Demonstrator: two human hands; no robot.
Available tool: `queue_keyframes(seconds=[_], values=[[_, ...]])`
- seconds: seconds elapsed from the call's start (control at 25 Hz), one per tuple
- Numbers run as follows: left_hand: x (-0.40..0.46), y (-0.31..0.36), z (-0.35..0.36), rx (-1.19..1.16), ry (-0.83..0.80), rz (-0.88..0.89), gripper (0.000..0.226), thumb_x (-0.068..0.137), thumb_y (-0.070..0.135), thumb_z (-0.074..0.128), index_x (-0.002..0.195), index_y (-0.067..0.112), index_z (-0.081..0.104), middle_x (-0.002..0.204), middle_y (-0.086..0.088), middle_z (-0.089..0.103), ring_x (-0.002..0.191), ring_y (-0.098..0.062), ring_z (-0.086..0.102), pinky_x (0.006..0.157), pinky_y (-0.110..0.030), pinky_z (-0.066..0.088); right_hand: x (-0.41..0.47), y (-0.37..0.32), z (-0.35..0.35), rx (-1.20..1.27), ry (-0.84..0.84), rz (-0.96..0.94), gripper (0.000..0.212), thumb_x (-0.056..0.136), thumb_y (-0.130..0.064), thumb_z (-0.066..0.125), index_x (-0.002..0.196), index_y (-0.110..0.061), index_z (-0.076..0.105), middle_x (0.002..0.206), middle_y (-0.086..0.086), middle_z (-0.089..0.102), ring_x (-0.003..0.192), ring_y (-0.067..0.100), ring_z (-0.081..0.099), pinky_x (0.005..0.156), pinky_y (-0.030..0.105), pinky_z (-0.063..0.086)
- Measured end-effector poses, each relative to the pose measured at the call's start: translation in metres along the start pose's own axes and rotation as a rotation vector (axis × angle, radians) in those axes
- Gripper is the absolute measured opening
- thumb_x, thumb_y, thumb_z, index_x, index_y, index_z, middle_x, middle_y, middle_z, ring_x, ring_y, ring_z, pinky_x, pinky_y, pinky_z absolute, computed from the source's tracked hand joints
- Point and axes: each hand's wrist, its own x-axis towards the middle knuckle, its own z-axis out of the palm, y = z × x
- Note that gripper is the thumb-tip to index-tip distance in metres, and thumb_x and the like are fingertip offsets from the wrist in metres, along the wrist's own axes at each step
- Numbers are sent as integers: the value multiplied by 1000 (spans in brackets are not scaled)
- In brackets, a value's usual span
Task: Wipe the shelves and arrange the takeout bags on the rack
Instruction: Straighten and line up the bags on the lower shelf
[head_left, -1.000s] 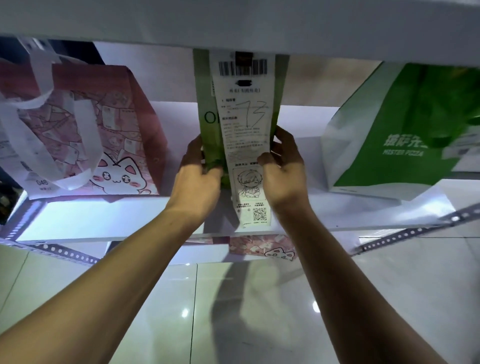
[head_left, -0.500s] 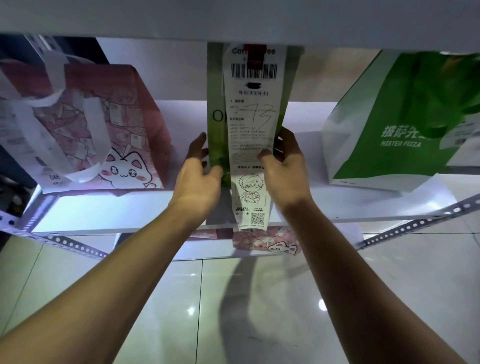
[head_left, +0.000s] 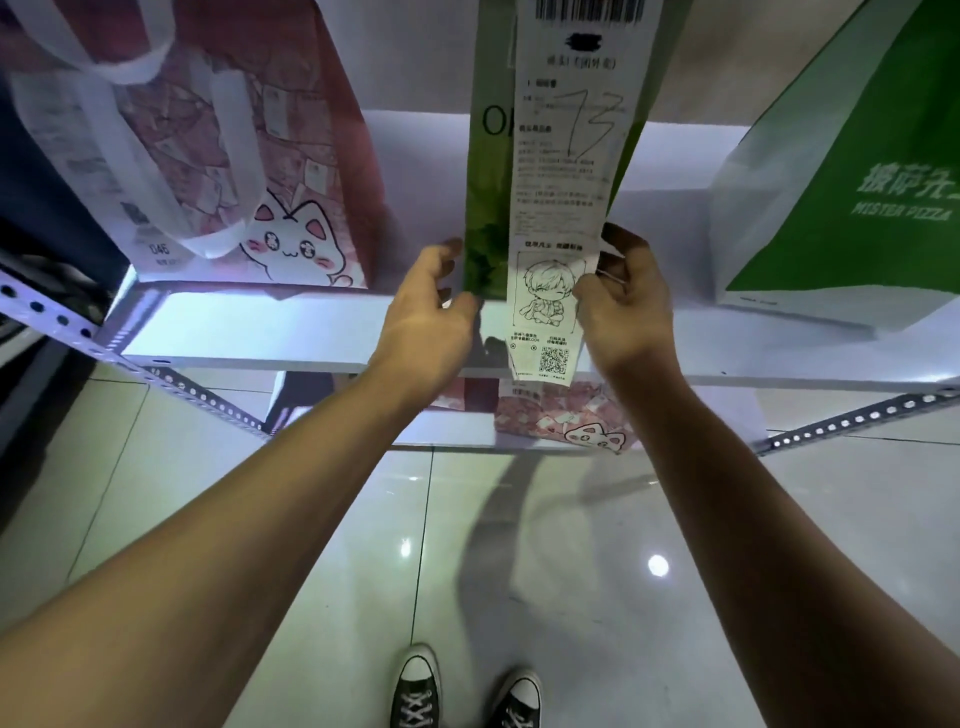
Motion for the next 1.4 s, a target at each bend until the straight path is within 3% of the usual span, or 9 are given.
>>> queue_keyframes(seconds=[0.08,0.16,0.28,0.36,0.44,0.6,0.8,1.16,1.4], values=[[-9,-9,1,-24,11,3,38,97,2,47,130,20,57,109,22,60,87,14,62,69,-9,48,-7,8,-3,-10,-14,-23,42,97,-2,50,138,-11,49,120,9,69,89,11,68,65,22,56],[-18,-21,6,-33,-13,-9,35,97,-2,45,123,16,61,114,13,64,71,19,60,58,-7,44,-14,17,-7,-47,-3,-35,40,98,-2,50,137,-8,49,126,11,67,109,21,68,84,37,61],[-32,-46,14,-8,-52,19,32,98,0,46,118,17,65,120,7,67,88,8,63,75,-8,46,-26,33,-14,-160,102,-43,41,95,-4,50,135,-10,55,126,7,67,112,17,65,92,34,57],[-40,-69,20,-36,-66,43,33,97,-2,46,116,17,66,115,7,70,95,1,64,75,-5,45,-39,48,-17,-189,136,-102,41,92,-1,50,132,-9,58,121,7,69,108,15,67,82,18,54],[-49,-93,30,-68,-83,59,33,96,-3,47,113,17,67,109,10,71,94,4,64,77,-4,45,-52,68,-23,-228,156,-165,38,91,0,52,127,-6,61,113,6,71,102,12,68,77,11,51],[-66,-143,49,-46,-73,62,30,97,0,50,110,20,68,101,19,68,91,6,61,80,-11,48,-81,121,-31,-163,140,-145,26,92,2,58,115,-8,65,105,0,72,99,10,69,82,15,52],[-70,-200,77,-75,-42,22,30,96,-4,50,106,18,69,106,12,71,98,-3,64,89,-25,52,-96,190,-30,-151,34,-54,26,94,3,59,113,-14,68,107,-7,73,103,7,69,92,22,53],[-35,-282,142,-37,-114,110,35,97,4,49,106,33,65,109,20,68,105,2,62,81,-6,45,-44,278,-28,-275,-80,-213,26,95,2,58,115,-12,67,105,-2,71,96,7,68,85,13,53],[7,-311,161,-124,-24,122,30,98,4,51,104,28,67,102,17,70,95,10,63,71,-4,46,-9,291,-12,-160,-116,-237,27,98,-2,56,104,-27,66,98,-14,71,96,-2,67,82,8,52]])
